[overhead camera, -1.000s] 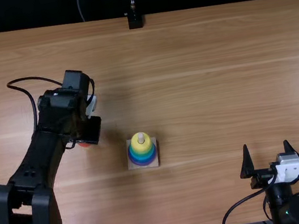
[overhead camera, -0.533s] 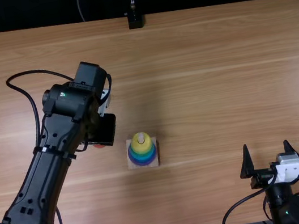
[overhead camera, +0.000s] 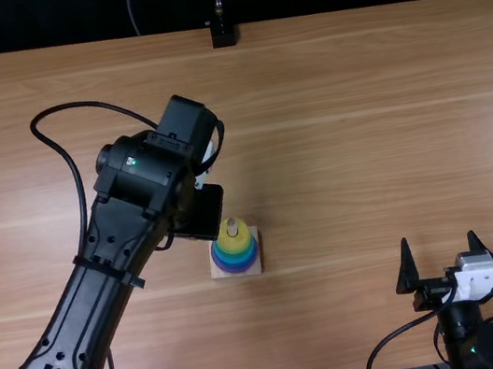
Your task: Build the Hanoi tower: stack the rings onto the peg from bottom to top in this color order: purple, dark blue, light blue, dark green, light green, yellow, orange.
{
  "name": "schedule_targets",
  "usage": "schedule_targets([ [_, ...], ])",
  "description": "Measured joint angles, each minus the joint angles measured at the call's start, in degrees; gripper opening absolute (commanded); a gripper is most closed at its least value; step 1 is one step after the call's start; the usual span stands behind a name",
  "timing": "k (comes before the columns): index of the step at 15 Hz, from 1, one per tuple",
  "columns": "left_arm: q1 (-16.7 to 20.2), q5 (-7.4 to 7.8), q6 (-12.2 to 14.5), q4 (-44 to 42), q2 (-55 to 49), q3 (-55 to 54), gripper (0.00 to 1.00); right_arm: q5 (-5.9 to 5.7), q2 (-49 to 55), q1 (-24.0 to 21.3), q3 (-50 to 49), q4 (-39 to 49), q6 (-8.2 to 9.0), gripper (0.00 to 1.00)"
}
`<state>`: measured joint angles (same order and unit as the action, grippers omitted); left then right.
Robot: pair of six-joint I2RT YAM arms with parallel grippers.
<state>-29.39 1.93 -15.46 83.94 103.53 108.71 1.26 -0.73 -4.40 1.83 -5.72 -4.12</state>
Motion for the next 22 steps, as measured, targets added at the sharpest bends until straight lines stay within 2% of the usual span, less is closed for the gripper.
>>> schedule_targets([
  [4,-2.67,-0.02,-2.64,-0.68,1.27,2.38,0.00,0.00,0.00,0.00,-0.02,0.00,-0.02,1.00],
  [8,-4.55,0.02,-3.02,-0.79,4.00,6.01,0.00,0.00,0.00,0.00,-0.02,0.00,-0.02,1.00],
  [13,-5.31,0.00,-4.94,-0.76,4.07,6.05,0.00,0.00,0.00,0.00,-0.02,0.00,-0.02,1.00],
  [22,-6.03,0.02,-5.55,-0.76,5.57,6.03,0.00,-0.02,0.00,0.00,-0.02,0.00,-0.04,1.00],
])
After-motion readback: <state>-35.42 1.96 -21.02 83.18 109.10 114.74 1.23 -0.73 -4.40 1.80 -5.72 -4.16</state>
